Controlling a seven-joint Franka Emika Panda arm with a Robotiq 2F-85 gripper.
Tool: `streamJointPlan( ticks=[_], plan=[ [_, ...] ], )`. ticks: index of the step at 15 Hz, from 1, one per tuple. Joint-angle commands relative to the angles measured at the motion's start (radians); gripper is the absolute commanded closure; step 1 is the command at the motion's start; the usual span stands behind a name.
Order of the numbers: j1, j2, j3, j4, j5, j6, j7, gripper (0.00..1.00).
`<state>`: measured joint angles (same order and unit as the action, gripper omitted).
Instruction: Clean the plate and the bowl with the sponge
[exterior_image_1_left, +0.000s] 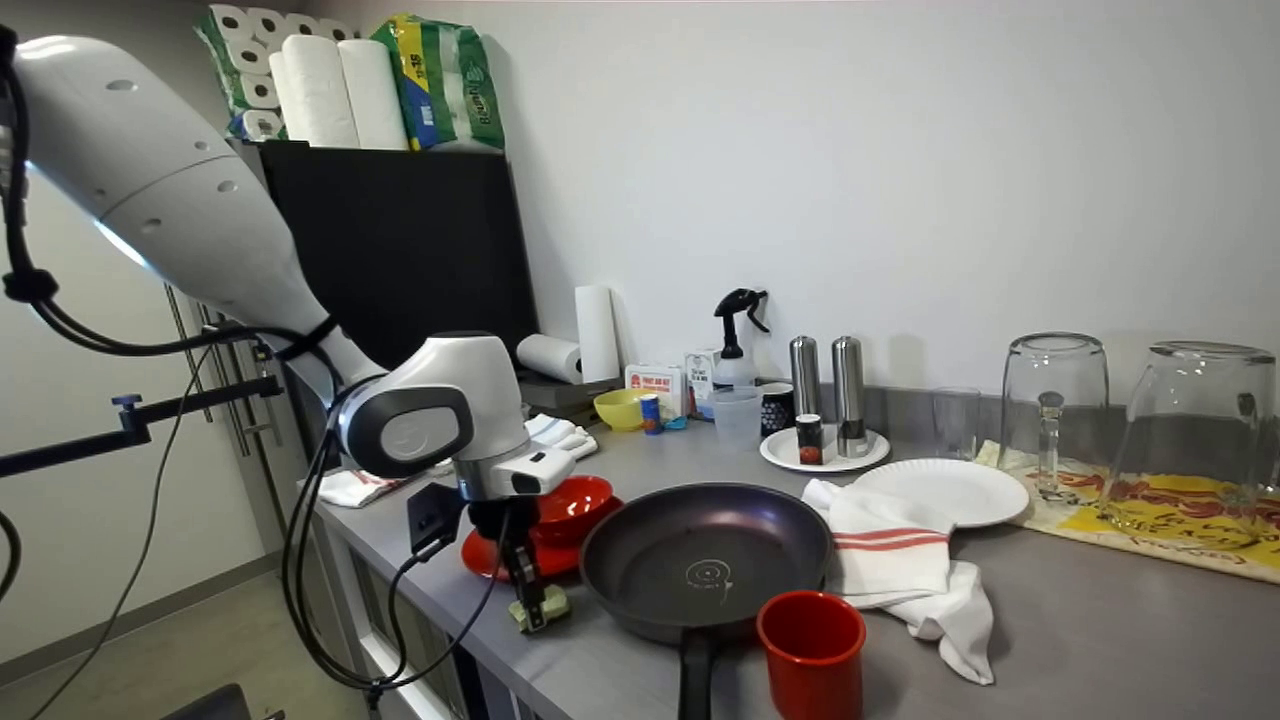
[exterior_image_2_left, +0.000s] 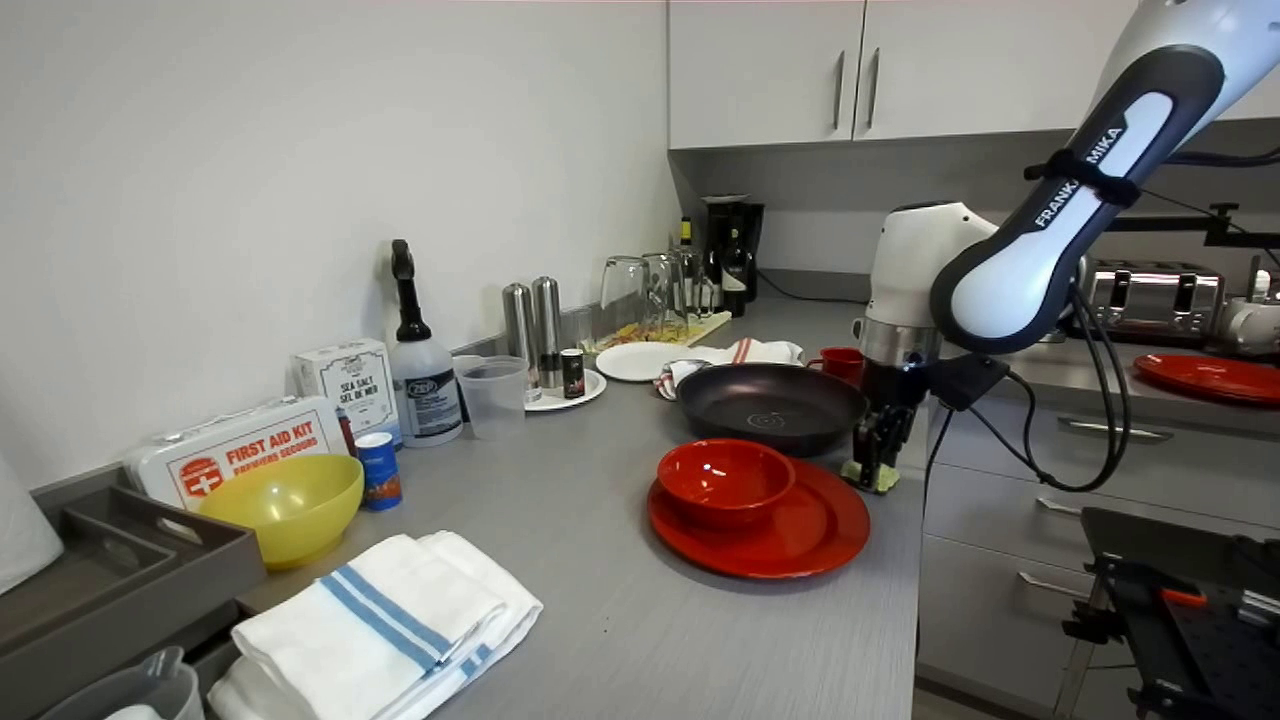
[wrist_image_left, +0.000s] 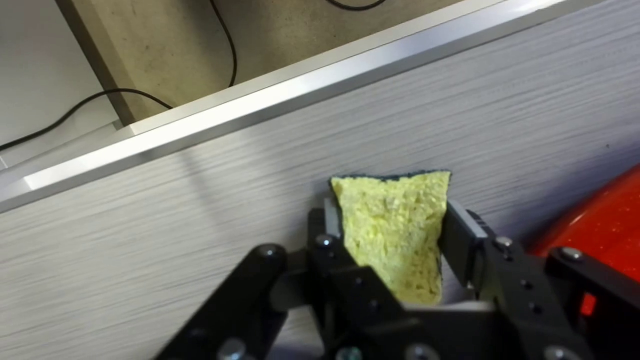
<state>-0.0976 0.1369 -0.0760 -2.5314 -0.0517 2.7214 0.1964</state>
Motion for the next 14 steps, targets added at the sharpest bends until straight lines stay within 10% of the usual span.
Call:
streamJointPlan(
  ticks=[1,14],
  plan=[
    [0.018,0.013,-0.018,0.013,-0.014,0.004,0.004,0.75],
    [0.007,-0.309,-0.004,0.014,-0.01,-0.234,-0.022,0.75]
  ],
)
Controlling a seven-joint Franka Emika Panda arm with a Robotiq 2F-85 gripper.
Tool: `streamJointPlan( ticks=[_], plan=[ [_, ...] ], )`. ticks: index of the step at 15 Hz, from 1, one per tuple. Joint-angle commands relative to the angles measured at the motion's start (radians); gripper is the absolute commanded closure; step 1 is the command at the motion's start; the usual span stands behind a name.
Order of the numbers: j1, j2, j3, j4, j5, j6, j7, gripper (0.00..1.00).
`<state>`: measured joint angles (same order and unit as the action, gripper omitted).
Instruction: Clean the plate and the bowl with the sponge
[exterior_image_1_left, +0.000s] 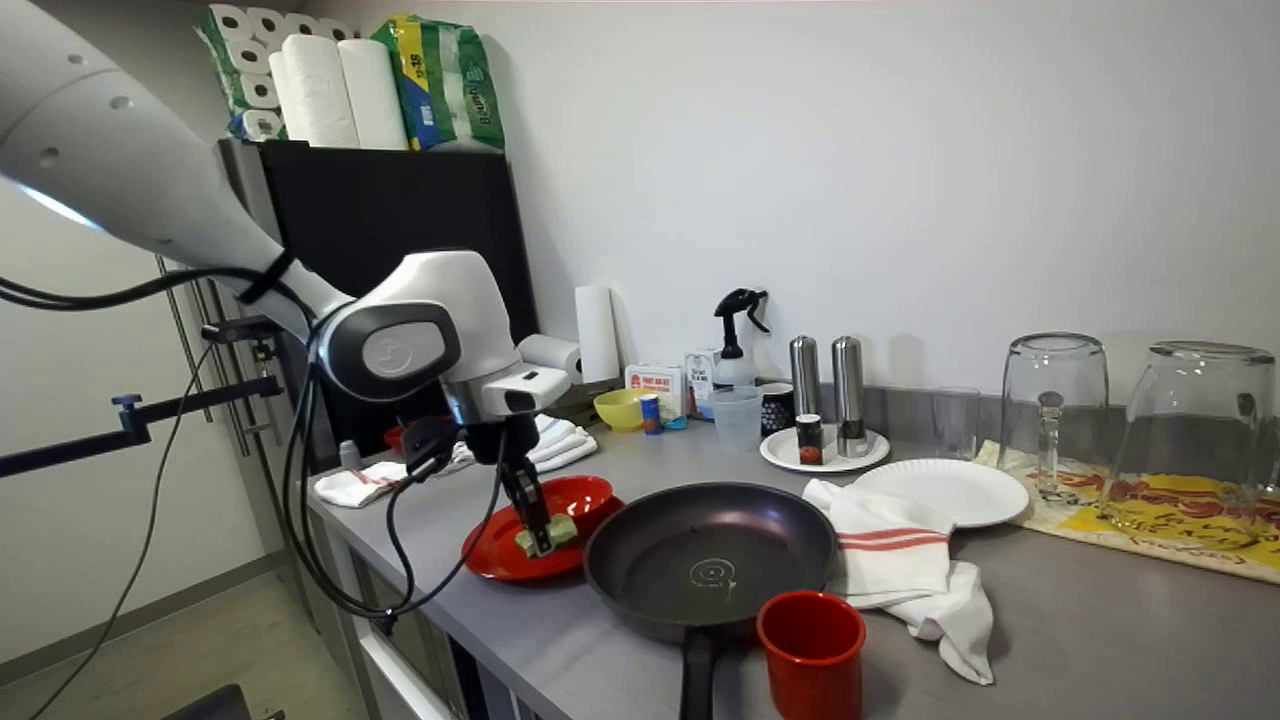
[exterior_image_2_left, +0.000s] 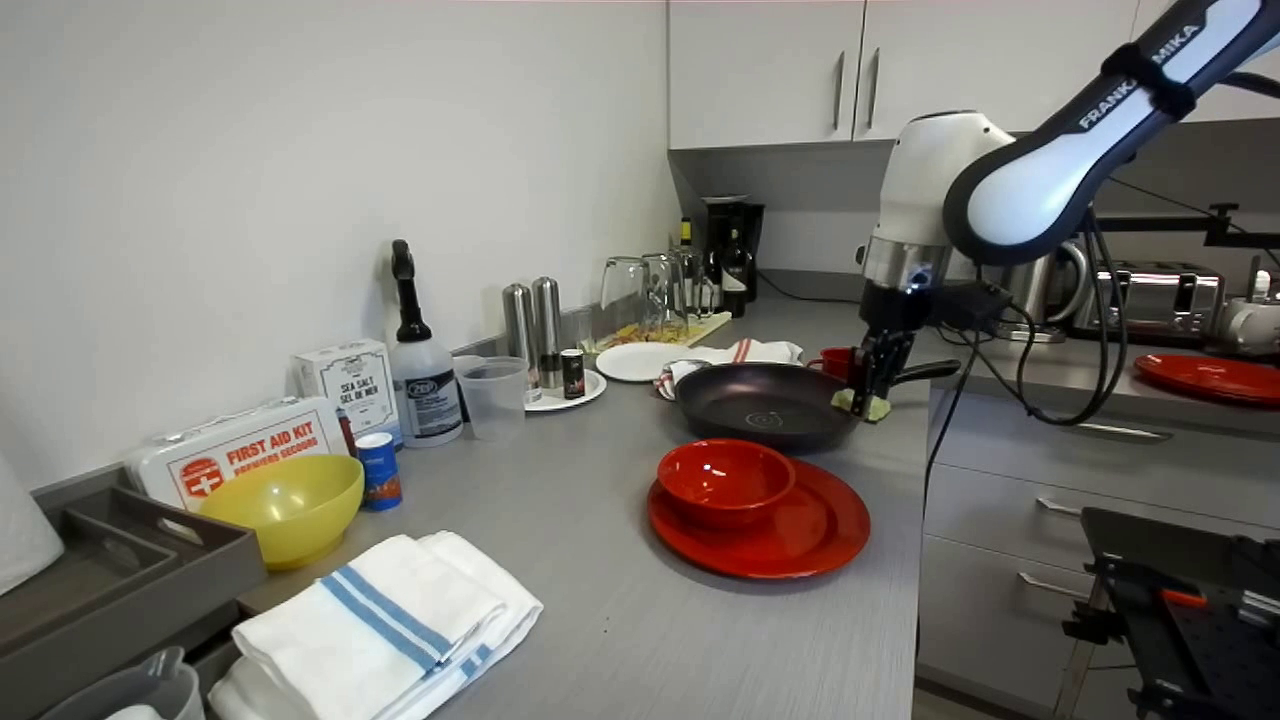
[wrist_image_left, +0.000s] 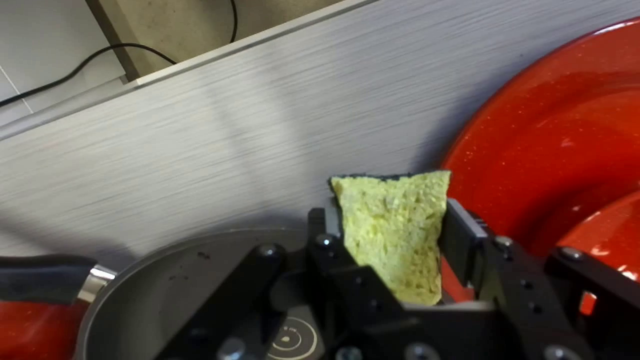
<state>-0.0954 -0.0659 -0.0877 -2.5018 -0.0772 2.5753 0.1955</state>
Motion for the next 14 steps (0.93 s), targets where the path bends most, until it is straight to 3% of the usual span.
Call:
streamJointPlan(
  ticks=[1,6,14],
  plan=[
    [0.005,-0.134,0.011,-0.012,0.024,-0.12,-0.028,0.75],
    [0.017,-0.204,0.028,0.01,0.047,-0.223,-0.053,0.75],
    [0.078,-0.224,0.064,0.016,0.103,-0.283,-0.107,0.75]
  ],
)
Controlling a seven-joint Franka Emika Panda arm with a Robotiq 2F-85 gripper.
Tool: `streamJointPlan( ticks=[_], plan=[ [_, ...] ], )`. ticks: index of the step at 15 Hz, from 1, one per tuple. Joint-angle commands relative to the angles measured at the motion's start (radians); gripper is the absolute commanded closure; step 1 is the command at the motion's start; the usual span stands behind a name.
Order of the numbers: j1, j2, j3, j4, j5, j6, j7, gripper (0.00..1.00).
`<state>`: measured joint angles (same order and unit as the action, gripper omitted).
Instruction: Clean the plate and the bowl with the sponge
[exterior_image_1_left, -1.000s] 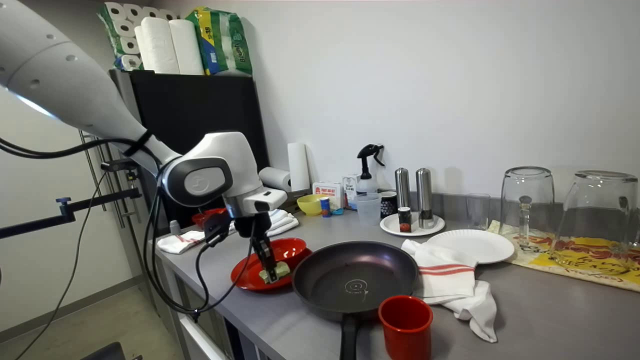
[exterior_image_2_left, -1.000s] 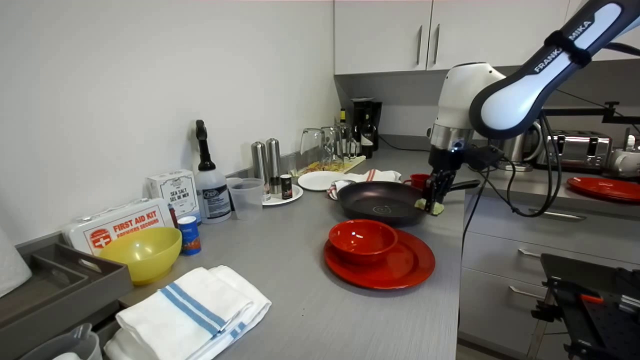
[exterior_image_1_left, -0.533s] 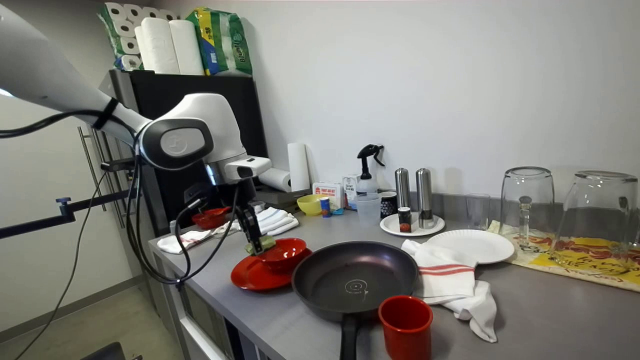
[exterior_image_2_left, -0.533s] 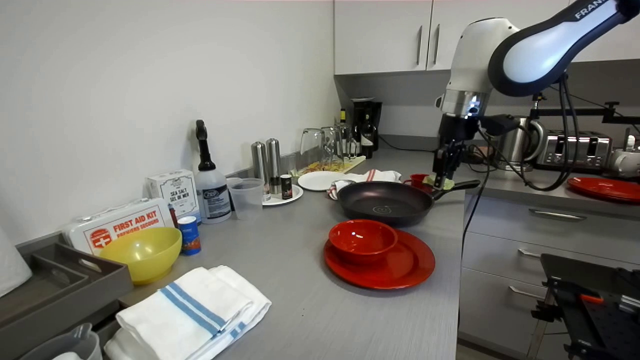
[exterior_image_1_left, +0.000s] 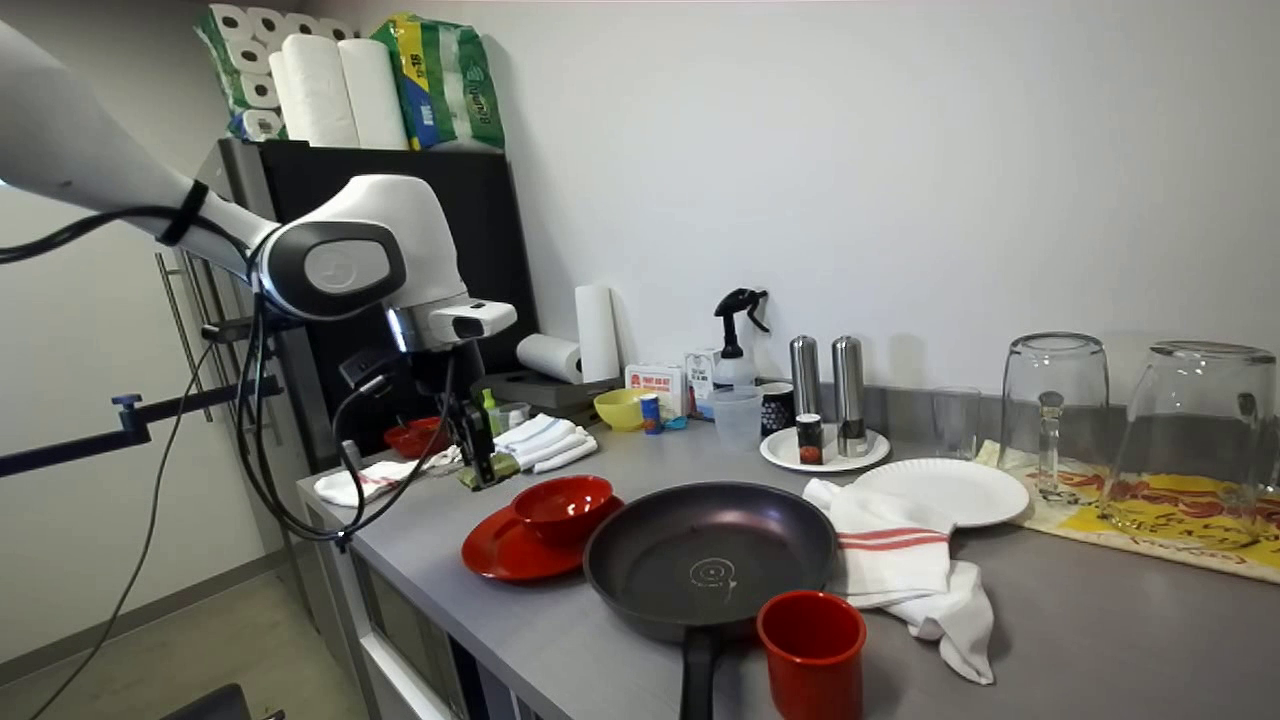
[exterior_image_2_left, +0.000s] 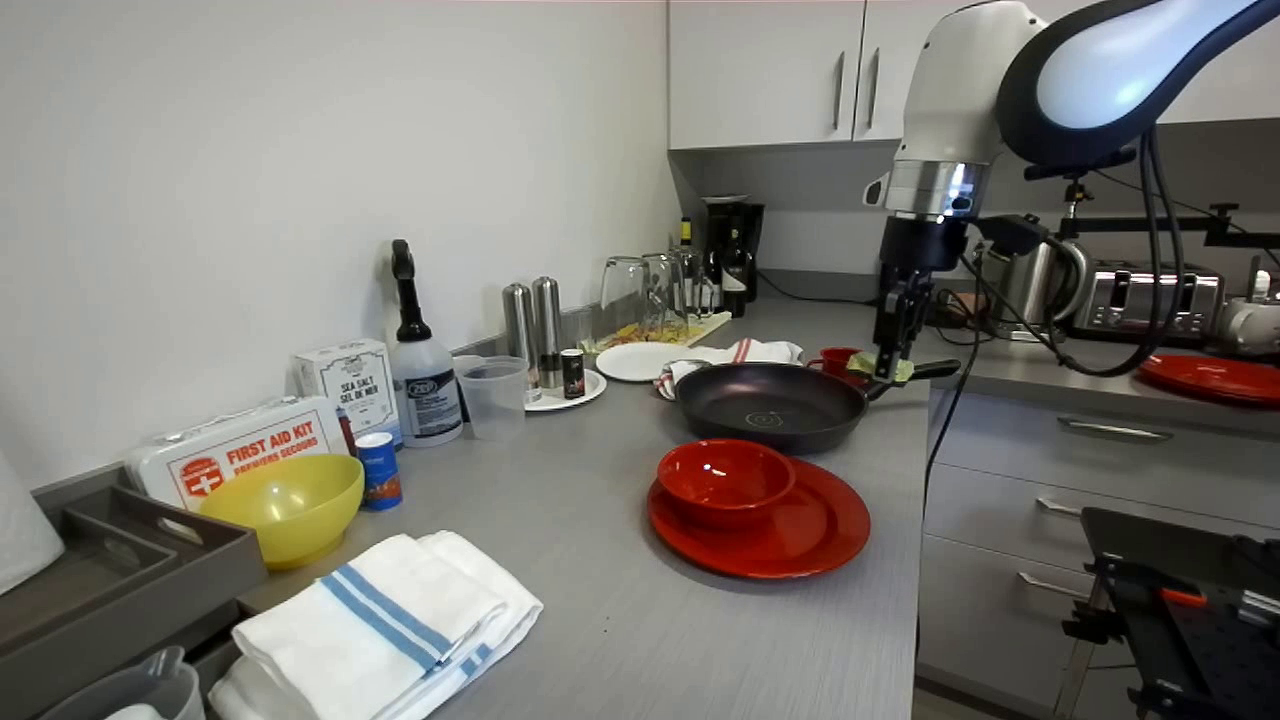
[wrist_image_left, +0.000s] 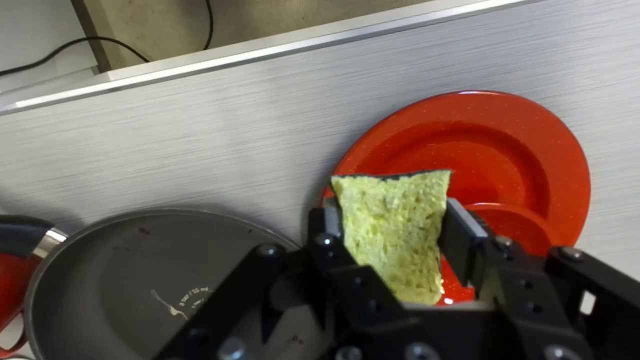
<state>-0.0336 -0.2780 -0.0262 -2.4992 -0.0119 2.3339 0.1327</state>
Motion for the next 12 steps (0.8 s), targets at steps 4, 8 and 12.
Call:
streamJointPlan(
  ticks=[4,8,12],
  plan=[
    [0.007,0.027,-0.004,0.038,0.029,-0.037,-0.053,0.75],
    [0.0,0.081,-0.003,0.054,0.017,-0.021,-0.046,0.75],
    [0.003,0.14,0.005,0.069,0.011,-0.008,-0.037,0.75]
  ],
)
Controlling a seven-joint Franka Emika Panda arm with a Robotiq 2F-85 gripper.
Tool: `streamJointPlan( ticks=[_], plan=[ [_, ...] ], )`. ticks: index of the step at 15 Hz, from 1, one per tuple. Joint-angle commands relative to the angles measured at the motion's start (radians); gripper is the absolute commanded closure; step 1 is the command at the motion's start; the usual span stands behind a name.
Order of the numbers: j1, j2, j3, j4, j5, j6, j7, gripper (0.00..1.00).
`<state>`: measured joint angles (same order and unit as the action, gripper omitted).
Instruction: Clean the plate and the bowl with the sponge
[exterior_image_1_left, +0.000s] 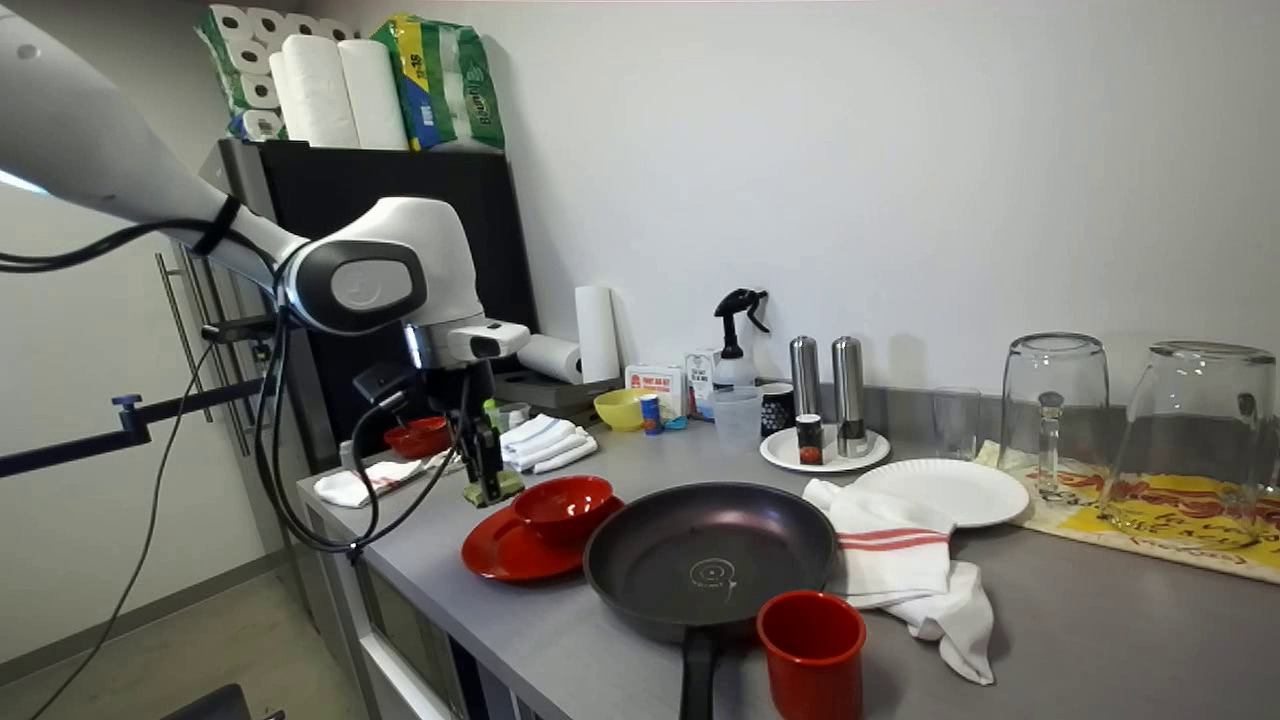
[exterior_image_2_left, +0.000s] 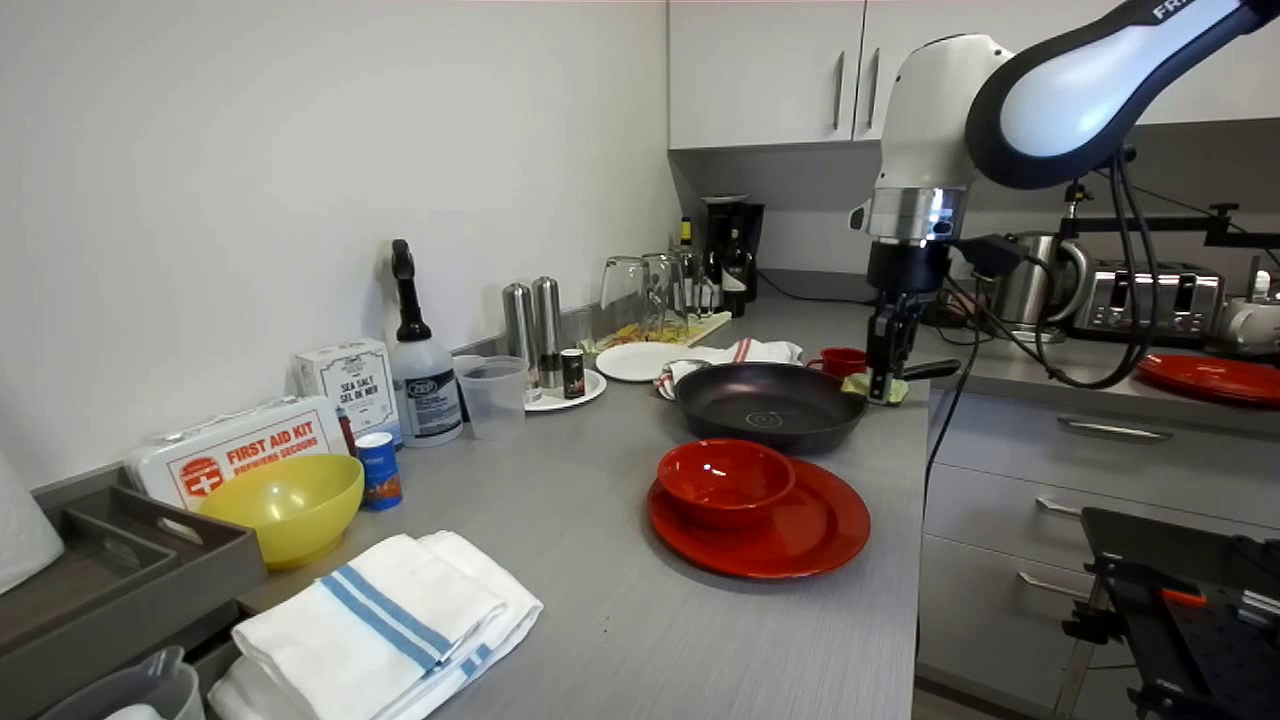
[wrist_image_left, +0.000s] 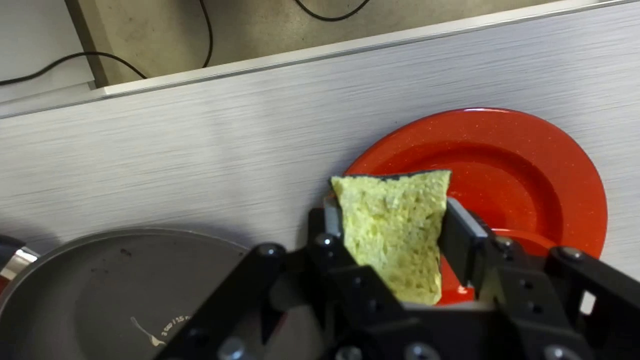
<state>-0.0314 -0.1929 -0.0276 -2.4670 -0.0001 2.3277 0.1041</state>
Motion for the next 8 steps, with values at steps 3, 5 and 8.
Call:
streamJointPlan(
  ticks=[3,5,8],
  plan=[
    [0.004,0.101,0.013,0.049,-0.006,0.002,0.001,0.75],
    [0.005,0.125,0.015,0.05,-0.007,0.002,0.003,0.75],
    [0.008,0.158,0.016,0.053,-0.017,0.01,0.01,0.75]
  ],
)
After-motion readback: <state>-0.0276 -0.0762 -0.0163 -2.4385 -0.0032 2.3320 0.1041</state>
